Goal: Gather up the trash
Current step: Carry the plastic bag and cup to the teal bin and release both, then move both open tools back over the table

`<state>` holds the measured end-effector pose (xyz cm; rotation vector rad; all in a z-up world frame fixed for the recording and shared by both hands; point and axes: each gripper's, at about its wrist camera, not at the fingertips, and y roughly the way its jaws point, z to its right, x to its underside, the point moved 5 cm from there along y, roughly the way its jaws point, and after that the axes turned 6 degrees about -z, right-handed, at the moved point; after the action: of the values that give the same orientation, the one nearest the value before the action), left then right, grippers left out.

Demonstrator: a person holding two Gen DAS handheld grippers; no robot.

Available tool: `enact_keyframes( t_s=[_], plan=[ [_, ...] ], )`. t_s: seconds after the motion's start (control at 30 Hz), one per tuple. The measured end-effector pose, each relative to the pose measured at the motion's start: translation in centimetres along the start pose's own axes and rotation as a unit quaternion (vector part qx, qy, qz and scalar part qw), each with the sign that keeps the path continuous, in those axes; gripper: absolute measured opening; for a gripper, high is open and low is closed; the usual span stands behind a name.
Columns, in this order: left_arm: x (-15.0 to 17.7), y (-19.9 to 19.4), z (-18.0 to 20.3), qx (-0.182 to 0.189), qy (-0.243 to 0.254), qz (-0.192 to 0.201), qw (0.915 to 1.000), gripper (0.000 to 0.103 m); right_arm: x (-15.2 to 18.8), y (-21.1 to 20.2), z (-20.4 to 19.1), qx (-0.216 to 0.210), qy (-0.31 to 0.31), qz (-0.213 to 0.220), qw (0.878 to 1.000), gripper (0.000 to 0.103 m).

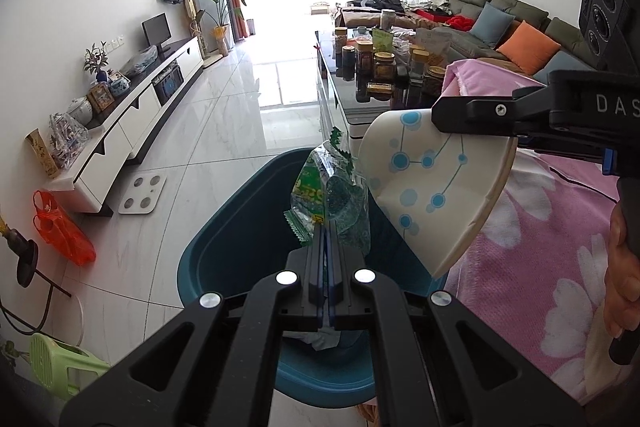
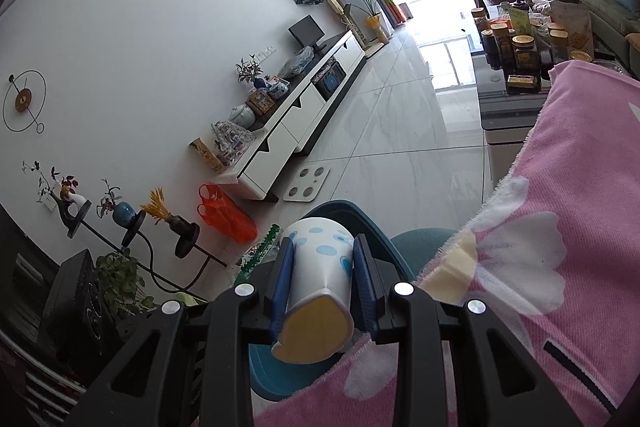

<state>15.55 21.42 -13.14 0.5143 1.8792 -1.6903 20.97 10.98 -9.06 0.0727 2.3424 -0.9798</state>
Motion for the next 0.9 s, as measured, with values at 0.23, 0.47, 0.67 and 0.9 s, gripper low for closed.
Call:
enact_keyframes(
  t_s=[0.23, 0.47, 0.67, 0.9],
  plan=[
    [0.2, 0.9, -0.9, -0.003, -0.005, -0.012, 0.9999, 0.002, 0.0, 1.2, -0.3, 0.009, 0.002, -0.012, 1.0, 0.029],
    [0.1, 2.1, -1.4, -0.005, -0.012, -0.025, 0.9996, 0.005, -0.3, 2.4, -0.6, 0.016, 0.003, -0.027, 1.0, 0.031],
    [0.4, 2.7, -1.7, -0.009, -0.021, -0.031, 0.9993, 0.006, -0.2, 3.4, -0.5, 0.018, 0.009, -0.04, 0.999, 0.034],
    [0.4, 2.3, -2.6, -0.013, -0.038, -0.023, 0.9989, 0.021, 0.0, 2.7, -0.4, 0.014, 0.01, -0.036, 0.999, 0.037]
  ],
)
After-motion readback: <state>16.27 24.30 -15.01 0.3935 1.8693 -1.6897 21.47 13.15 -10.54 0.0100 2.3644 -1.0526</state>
